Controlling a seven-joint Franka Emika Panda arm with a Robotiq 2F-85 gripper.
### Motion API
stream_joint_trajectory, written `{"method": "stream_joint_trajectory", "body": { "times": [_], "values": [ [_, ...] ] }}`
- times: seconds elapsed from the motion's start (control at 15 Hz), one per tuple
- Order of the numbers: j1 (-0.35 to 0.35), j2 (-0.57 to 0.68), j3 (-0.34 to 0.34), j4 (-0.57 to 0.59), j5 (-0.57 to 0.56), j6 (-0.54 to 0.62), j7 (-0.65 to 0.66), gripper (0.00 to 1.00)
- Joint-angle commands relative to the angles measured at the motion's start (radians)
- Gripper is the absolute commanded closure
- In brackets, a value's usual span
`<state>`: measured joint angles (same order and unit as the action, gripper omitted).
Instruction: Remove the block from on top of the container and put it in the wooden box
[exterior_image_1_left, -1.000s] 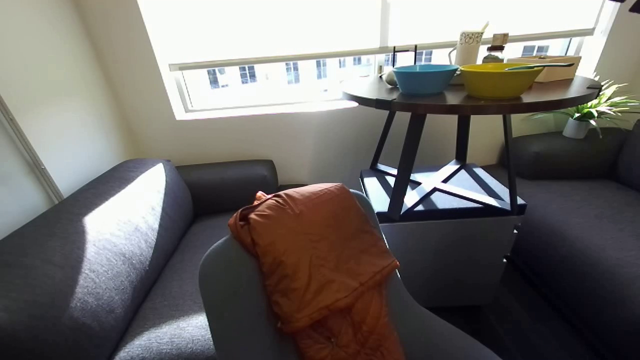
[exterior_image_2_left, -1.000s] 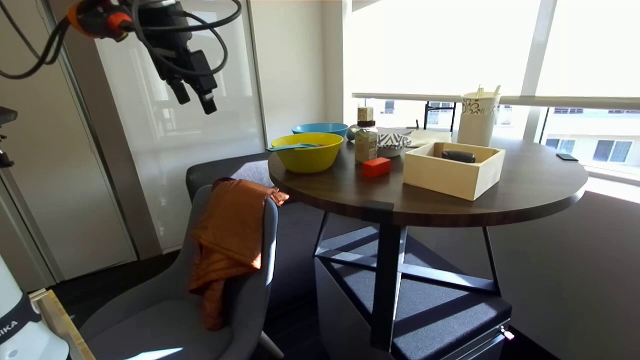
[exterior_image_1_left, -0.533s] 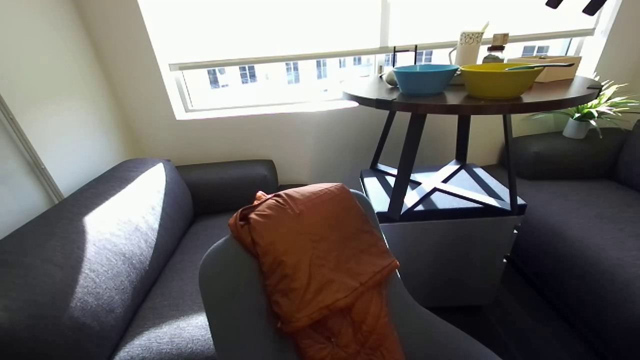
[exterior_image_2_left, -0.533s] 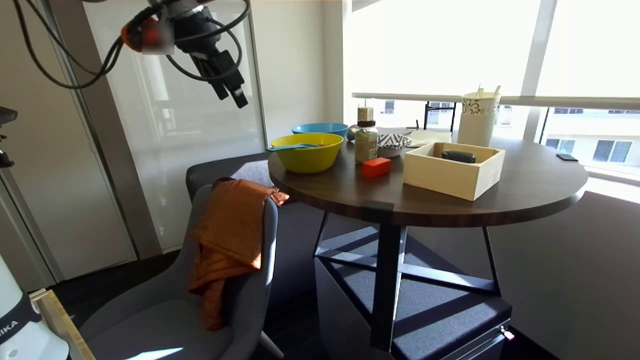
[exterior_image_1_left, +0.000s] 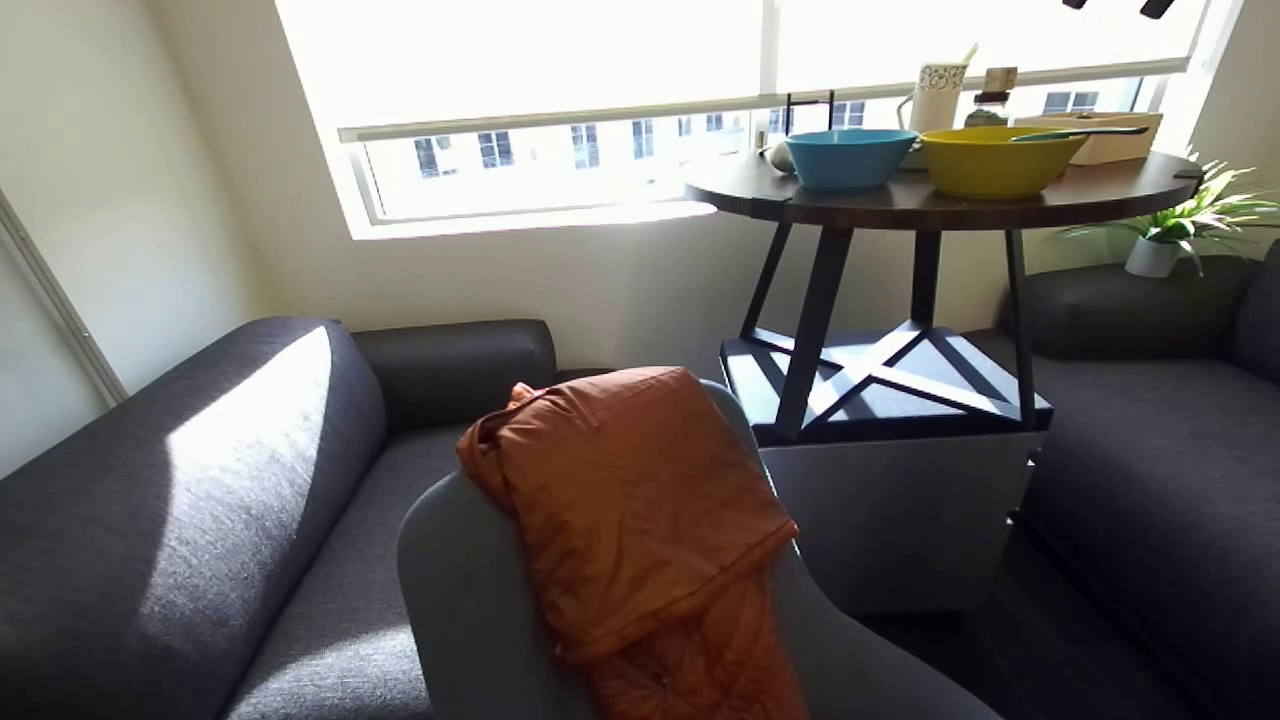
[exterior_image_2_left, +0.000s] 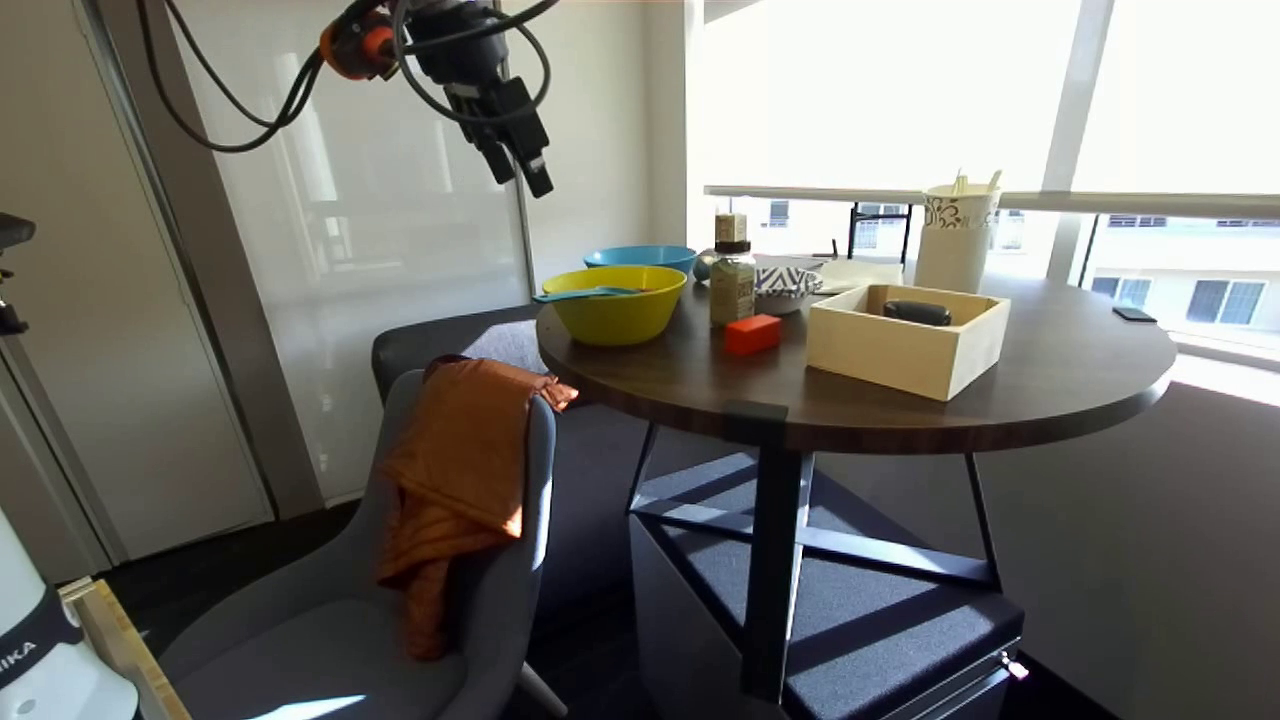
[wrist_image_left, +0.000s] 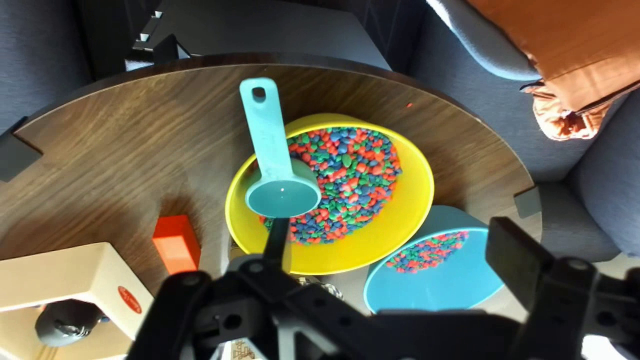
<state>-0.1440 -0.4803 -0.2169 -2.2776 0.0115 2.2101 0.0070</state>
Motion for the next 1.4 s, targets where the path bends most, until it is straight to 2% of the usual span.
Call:
{"method": "stream_joint_trajectory", "body": {
  "times": [0.0,0.2,0.27,0.4,0.53,0.73,1.0,1.33],
  "values": [
    [-0.014,0.013,0.01,0.014,0.009,-0.007,-0.007,0.0],
    [-0.007,0.053,-0.007,0.064,0.018,0.004,-0.04,0.0],
    [-0.006,0.077,-0.011,0.09,-0.009,0.031,-0.082,0.0],
    [0.02,0.16,-0.043,0.18,0.009,0.01,-0.194,0.0],
    [0.016,0.26,-0.054,0.284,-0.003,0.005,-0.256,0.0],
    [-0.023,0.427,-0.041,0.452,-0.058,0.016,-0.202,0.0],
    [-0.046,0.627,-0.038,0.656,-0.042,-0.041,-0.21,0.0],
    [-0.104,0.784,-0.025,0.845,-0.013,-0.195,-0.271,0.0]
  ]
}}
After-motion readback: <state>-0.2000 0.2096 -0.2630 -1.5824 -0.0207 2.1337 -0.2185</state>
